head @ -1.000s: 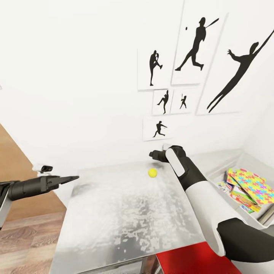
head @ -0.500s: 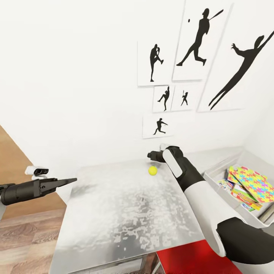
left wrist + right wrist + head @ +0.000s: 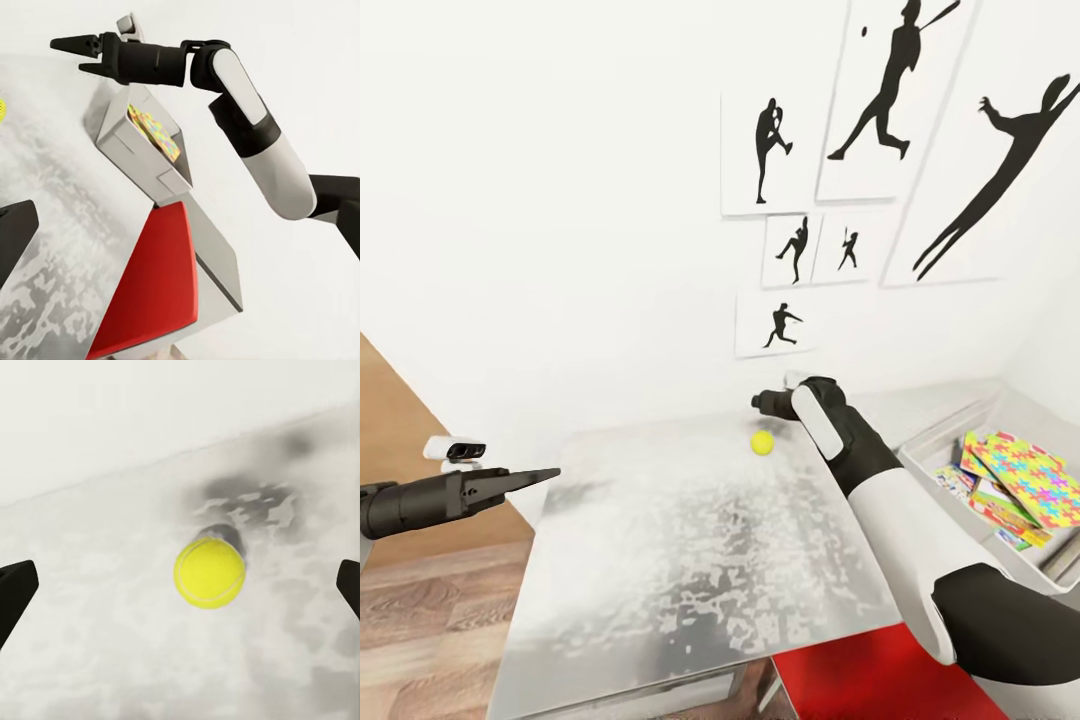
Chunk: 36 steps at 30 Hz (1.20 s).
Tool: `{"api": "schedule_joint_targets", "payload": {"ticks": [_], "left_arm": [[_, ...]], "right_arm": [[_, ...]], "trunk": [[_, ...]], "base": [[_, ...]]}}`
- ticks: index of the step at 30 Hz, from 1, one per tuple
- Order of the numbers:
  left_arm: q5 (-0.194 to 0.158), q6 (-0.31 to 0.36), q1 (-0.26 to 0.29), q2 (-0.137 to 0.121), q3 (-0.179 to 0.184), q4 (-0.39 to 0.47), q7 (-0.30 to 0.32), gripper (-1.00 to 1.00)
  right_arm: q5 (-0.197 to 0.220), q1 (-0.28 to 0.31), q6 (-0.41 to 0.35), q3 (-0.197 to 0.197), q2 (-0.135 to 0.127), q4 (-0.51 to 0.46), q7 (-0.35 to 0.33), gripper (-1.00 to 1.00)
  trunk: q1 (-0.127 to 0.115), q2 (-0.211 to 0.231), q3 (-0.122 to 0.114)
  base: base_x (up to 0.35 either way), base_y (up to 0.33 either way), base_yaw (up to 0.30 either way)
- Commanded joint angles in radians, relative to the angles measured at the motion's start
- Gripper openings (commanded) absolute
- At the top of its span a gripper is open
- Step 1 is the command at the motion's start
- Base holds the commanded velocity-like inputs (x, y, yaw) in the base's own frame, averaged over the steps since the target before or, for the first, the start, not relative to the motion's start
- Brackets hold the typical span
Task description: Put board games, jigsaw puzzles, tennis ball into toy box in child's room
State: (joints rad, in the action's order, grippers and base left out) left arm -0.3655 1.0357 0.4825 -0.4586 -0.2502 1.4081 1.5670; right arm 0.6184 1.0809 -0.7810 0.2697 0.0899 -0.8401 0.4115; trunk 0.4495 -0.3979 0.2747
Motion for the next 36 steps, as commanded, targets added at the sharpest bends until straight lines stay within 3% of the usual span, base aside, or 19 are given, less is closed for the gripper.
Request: {"api": "schedule_joint_targets", "payload": {"ticks": [1, 25, 36], "left_arm": [[0.000, 0.011, 0.001, 0.000, 0.000, 0.000, 0.004, 1.00], [0.002, 0.010, 0.000, -0.004, 0.000, -0.002, 0.004, 1.00], [0.002, 0.010, -0.001, -0.005, -0.001, -0.007, 0.004, 1.00]], "right_arm": [[0.011, 0.003, -0.001, 0.002, 0.000, -0.001, 0.010, 1.00], [0.011, 0.015, -0.003, 0.002, 0.000, -0.001, 0.012, 1.00], [0.015, 0.044, -0.003, 0.001, -0.012, 0.007, 0.011, 1.00]], "trunk": [[0.001, -0.002, 0.004], [0.001, -0.002, 0.043], [0.001, -0.002, 0.061]], "base": [[0.000, 0.000, 0.000], [0.000, 0.000, 0.000], [0.000, 0.000, 0.000]]}}
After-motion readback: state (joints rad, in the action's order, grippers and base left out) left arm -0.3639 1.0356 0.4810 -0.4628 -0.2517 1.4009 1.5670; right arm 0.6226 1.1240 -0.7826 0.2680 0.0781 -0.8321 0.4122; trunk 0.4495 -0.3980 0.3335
